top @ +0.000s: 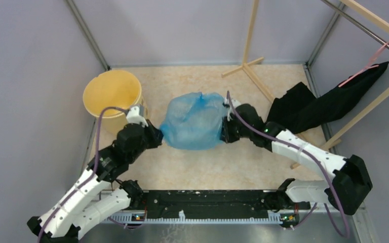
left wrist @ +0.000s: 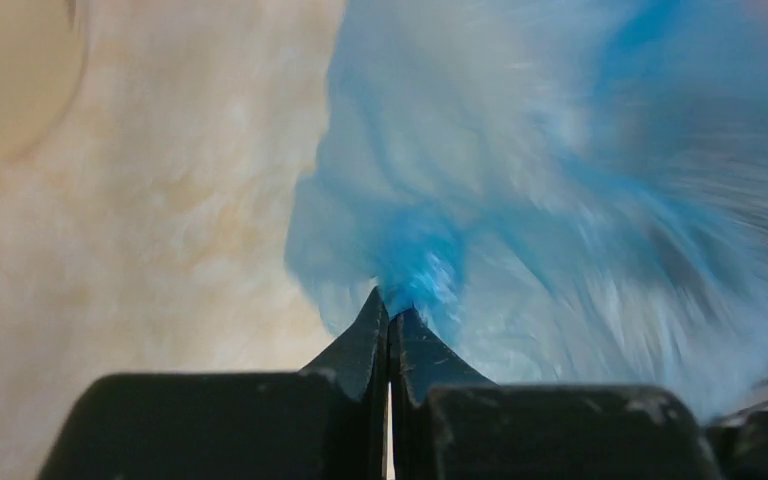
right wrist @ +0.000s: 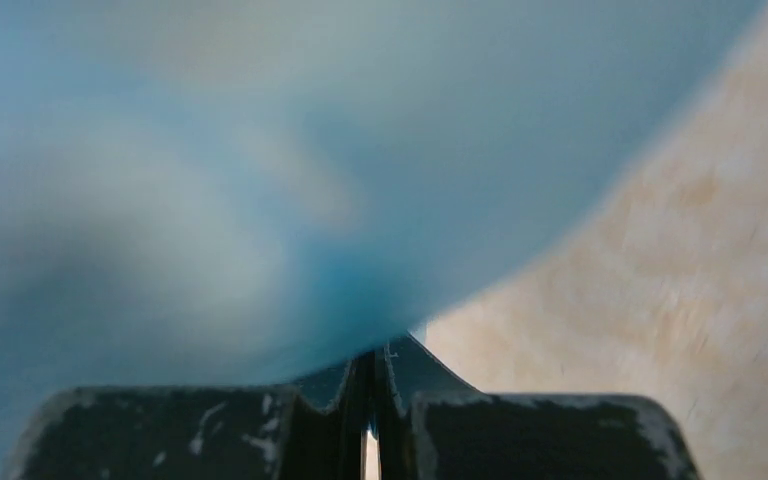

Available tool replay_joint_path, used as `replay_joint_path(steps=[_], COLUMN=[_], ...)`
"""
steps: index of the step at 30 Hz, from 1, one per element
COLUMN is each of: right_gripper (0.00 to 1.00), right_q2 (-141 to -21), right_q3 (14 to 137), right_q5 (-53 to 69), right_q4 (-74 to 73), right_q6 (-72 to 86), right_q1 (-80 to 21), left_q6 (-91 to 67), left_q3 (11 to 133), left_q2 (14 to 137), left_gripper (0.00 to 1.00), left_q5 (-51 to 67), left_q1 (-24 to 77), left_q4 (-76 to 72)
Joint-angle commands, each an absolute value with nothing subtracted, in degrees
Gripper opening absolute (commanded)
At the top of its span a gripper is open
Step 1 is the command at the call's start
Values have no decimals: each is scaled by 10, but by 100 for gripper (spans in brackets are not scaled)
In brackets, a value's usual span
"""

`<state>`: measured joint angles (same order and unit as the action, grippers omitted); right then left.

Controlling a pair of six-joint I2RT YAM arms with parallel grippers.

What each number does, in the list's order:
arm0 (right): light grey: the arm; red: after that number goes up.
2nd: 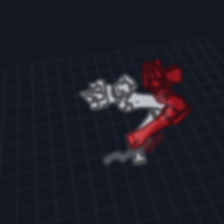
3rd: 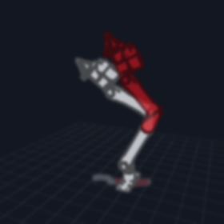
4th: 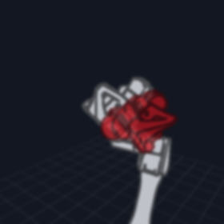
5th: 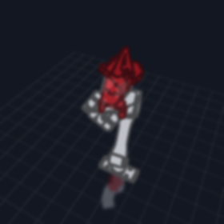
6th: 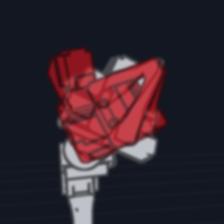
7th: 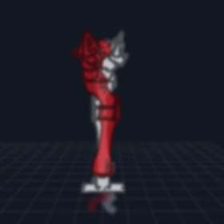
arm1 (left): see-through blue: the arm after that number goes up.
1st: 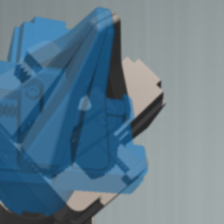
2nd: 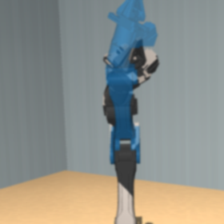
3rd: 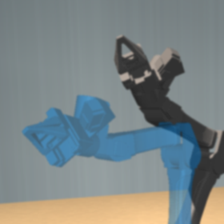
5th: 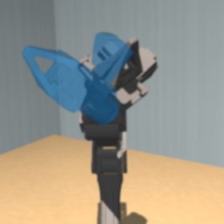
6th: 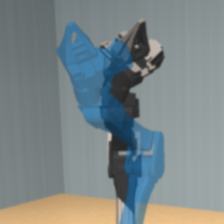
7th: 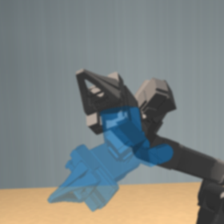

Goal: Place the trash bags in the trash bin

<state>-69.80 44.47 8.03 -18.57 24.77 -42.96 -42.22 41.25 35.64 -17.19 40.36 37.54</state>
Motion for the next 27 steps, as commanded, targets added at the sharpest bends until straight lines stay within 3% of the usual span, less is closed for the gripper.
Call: replay_joint_path(steps=[1,5,8,15,21,24,27], right_gripper=[0,0,0,0,0,0,0], right_q2=[-639,-606,-561,-548,-613,-605,-588], right_q3=[670,802,812,641,484,496,579], right_q5=[65,57,49,21,117,150,136], right_q4=[-194,-224,-199,-157,-108,-88,-128], right_q6=[189,162,158,175,238,244,207], right_q1=[-430,-431,-431,-430,-431,-433,-432], left_q6=[-339,-274,-264,-336,-483,-473,-418], left_q3=[626,789,812,595,401,397,501], left_q2=[421,465,450,377,334,320,353], left_gripper=[0,0,0,0,0,0,0], left_q5=[-157,-103,-82,-149,-106,-80,-101], left_q1=[403,403,403,403,403,403,403], left_q4=[308,290,254,276,305,254,272])
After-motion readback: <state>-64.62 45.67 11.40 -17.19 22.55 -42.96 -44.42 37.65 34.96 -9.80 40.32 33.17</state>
